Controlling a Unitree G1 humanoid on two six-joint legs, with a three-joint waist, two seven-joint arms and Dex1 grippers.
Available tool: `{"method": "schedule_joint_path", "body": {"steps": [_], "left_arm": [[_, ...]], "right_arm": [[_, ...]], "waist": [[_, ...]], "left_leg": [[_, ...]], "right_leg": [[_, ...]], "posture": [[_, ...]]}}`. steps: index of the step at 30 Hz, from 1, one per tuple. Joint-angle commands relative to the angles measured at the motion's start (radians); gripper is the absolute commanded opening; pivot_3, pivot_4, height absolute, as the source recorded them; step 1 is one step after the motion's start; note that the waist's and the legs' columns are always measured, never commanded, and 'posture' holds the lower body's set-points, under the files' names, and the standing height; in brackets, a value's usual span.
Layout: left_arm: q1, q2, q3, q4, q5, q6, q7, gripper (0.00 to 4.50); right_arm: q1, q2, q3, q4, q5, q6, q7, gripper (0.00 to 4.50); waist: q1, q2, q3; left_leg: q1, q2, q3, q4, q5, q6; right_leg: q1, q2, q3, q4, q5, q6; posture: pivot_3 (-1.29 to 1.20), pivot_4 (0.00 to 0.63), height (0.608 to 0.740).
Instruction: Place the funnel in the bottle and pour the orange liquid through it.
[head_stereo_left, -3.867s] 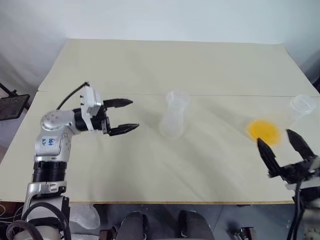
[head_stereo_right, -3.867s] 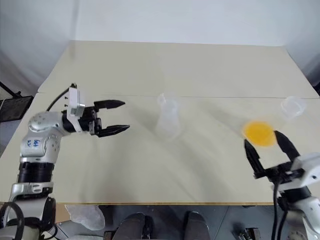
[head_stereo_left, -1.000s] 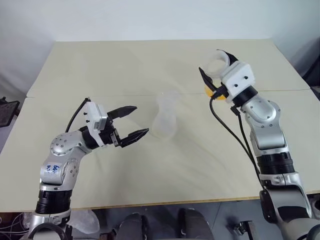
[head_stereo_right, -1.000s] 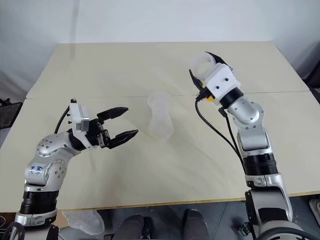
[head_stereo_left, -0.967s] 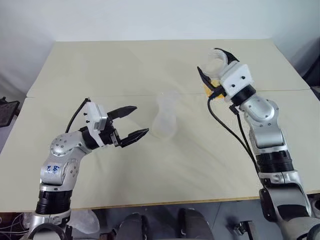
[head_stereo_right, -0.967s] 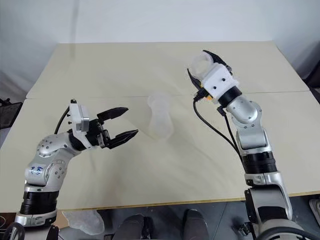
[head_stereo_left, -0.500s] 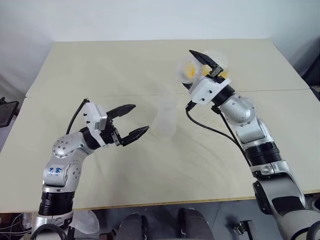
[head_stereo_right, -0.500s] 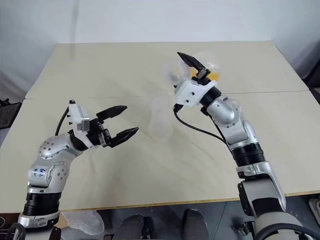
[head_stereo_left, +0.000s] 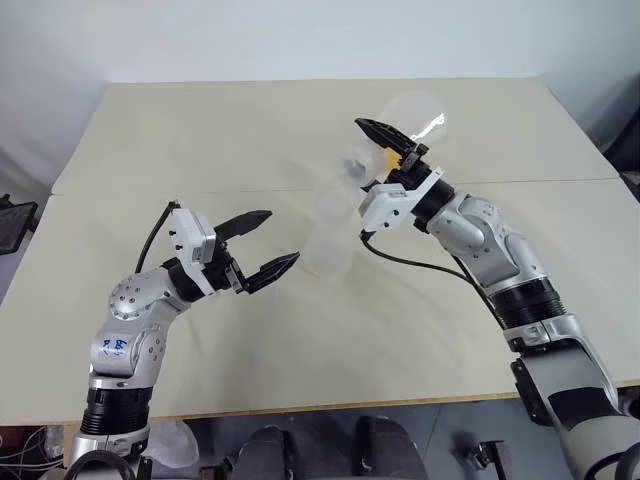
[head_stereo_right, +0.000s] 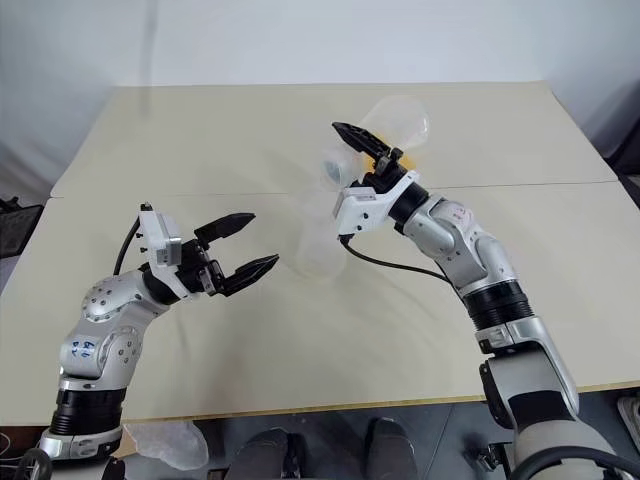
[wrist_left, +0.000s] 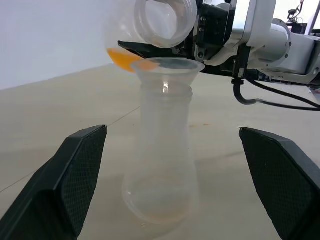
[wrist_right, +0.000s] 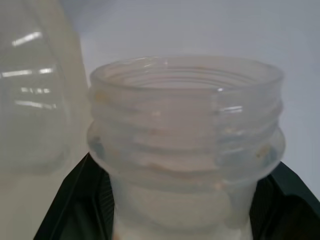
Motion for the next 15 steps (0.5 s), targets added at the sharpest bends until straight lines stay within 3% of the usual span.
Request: {"method": "schedule_joint_path", "body": {"steps": [1, 15], "left_arm": [[0.006, -0.003, -0.004, -0.049, -0.007, -0.019, 0.001, 4.5], [0.005, -0.002, 0.0, -0.054, -0.008, -0.017, 0.001, 4.5]], "right_arm": [[-0.042, -0.027, -0.013, -0.028, -0.033, -0.031, -0.062, 2.64], [-0.081, -0.041, 0.044, 0.031, -0.127, -0.069, -0.13, 2.64]], "waist": [[-0.001, 0.0, 0.0], [-0.002, 0.0, 0.0]], "left_leg": [[0.0, 0.0, 0.0, 0.0, 0.0, 0.0], [0.0, 0.0, 0.0, 0.0, 0.0, 0.0]], "right_leg": [[0.0, 0.0, 0.0, 0.0, 0.0, 0.0], [0.0, 0.0, 0.0, 0.0, 0.0, 0.0]], "posture": [[0.0, 0.15, 0.74], [0.0, 0.15, 0.74]]}}
